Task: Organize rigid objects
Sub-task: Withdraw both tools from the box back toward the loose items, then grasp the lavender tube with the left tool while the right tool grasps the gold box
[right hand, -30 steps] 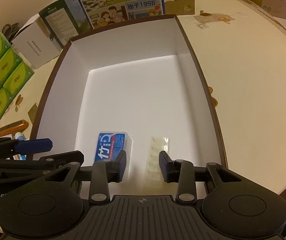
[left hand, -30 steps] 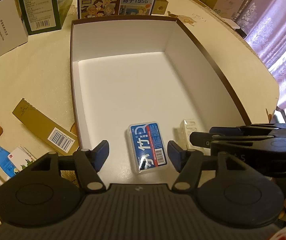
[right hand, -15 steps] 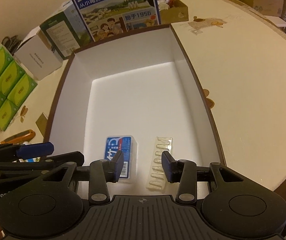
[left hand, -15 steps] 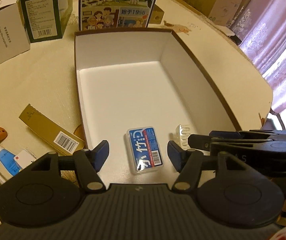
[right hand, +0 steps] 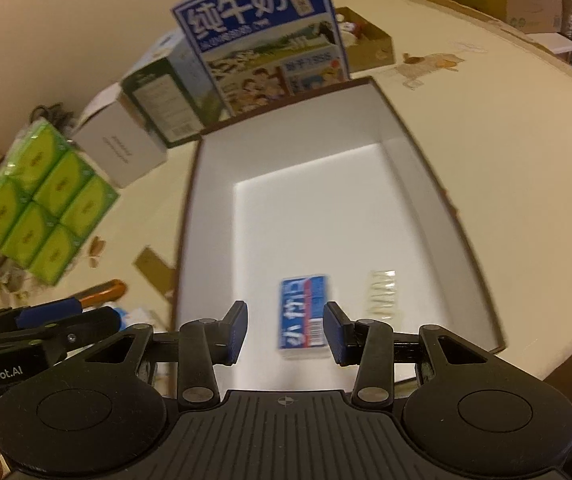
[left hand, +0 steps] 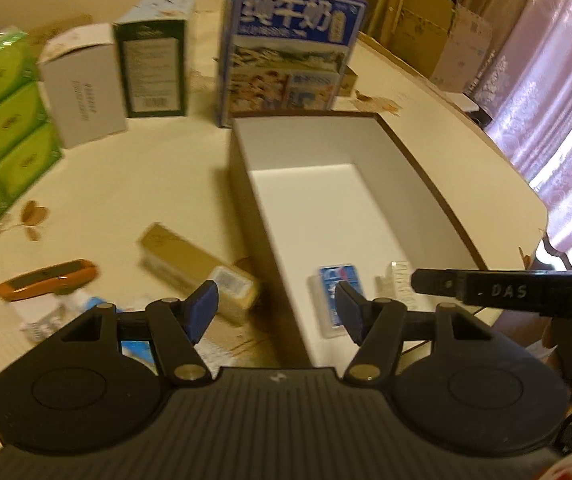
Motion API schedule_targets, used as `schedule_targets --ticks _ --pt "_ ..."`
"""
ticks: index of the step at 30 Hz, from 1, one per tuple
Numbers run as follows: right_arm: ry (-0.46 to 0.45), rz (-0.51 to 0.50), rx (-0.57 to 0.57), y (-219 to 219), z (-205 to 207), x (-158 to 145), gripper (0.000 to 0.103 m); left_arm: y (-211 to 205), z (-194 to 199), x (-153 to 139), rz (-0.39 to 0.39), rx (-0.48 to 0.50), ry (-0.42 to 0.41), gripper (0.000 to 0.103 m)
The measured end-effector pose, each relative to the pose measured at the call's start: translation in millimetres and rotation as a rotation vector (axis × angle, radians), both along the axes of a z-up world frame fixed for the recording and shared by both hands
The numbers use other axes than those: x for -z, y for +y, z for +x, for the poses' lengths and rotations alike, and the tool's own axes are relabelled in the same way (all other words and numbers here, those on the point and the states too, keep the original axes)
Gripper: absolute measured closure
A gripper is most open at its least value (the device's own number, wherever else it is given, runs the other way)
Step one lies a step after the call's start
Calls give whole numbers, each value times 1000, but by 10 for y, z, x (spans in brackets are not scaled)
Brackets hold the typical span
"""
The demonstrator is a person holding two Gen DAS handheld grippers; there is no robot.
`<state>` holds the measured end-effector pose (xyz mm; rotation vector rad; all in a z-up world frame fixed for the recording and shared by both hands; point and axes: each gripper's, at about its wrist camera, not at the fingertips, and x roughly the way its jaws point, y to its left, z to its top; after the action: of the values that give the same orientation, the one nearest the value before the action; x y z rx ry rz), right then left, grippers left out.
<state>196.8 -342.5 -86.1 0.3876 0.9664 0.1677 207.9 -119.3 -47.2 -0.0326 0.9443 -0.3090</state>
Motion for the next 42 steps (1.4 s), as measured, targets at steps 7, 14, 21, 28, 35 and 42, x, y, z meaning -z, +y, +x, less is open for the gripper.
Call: schedule_targets --ticks 7,14,21,28,35,42 --pt "-37 20 -79 350 -127 -142 64 539 -321 -93 44 -75 -25 43" --pt "-48 16 -203 779 -213 -159 64 1038 -554 -88 71 -175 -26 43" --pt "-36 -5 -309 1165 -214 -48 64 1391 -655 -12 94 -246 -12 43" --pt "-21 -37 -381 1452 -148 91 64 1591 -681 170 112 -288 22 44" --pt "-35 -108 -442 1610 42 203 64 1662 -619 331 127 -288 38 44" --pt "-59 -207 -514 1695 375 325 64 1813 -450 552 149 -275 49 44"
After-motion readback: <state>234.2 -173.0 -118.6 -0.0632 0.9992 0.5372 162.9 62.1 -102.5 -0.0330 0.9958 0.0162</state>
